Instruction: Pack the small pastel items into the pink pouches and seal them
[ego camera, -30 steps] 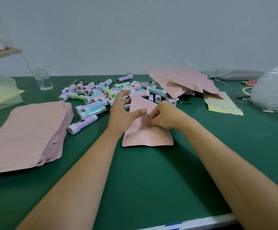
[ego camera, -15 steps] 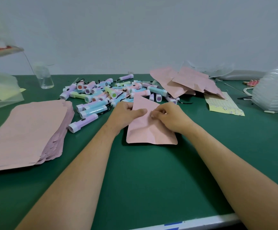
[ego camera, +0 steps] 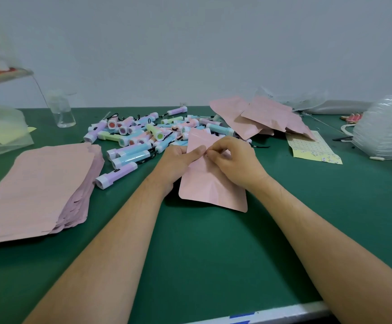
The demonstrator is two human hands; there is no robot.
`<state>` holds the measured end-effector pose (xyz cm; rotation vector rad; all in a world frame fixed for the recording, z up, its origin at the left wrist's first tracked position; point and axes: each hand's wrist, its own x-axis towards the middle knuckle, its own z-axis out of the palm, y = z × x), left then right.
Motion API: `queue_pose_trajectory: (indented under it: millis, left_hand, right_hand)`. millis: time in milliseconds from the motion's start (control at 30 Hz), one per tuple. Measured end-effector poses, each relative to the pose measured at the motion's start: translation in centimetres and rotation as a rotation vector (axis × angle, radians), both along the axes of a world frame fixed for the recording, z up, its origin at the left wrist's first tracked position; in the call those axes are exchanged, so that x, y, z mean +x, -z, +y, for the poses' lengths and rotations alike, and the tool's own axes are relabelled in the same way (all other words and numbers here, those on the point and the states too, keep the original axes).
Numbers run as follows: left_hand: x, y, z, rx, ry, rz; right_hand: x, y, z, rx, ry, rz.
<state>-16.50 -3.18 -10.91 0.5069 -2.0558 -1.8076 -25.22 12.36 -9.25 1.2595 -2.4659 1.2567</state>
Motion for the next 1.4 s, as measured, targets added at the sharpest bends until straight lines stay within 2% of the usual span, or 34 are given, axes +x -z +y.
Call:
queue_pose_trajectory:
  millis: [333, 567, 733, 1033, 1200, 1300, 1400]
  left_hand:
    - [-0.2, 0.2, 0.3, 0.009, 0.023, 0.06]
    - [-0.1, -0.1, 0.0, 0.067, 0.066, 0.039]
    - [0.1, 0.0, -0.3, 0.12, 0.087, 0.082]
    - [0.0, 0.2, 0.3, 0.158, 0.027, 0.134]
    - [0.4, 0.0, -0.3, 0.292, -0.03, 0.199]
    - [0.6, -0.1, -0.6, 0.377, -0.091, 0.253]
    - [0.5, -0.1, -0.7, 0.446, -0.161, 0.306]
  right_hand:
    - [-0.1, 0.1, -0.2, -0.032, 0.101, 0.11]
    - [0.5, -0.4, 0.1, -0.16, 0.173, -0.02]
    - [0.4, -0.8, 0.4, -0.262, 0.337, -0.114]
    - [-2.0, 0.3, 1.7, -0.268, 0.02, -0.447]
    - [-2.5, -0.3, 2.5, -0.369, 0.034, -0.576]
    - [-2.7, -0.6, 3.4, -0.219, -0.076, -0.675]
    - [-2.4, -0.1, 3.7, -0.033, -0.205, -0.612]
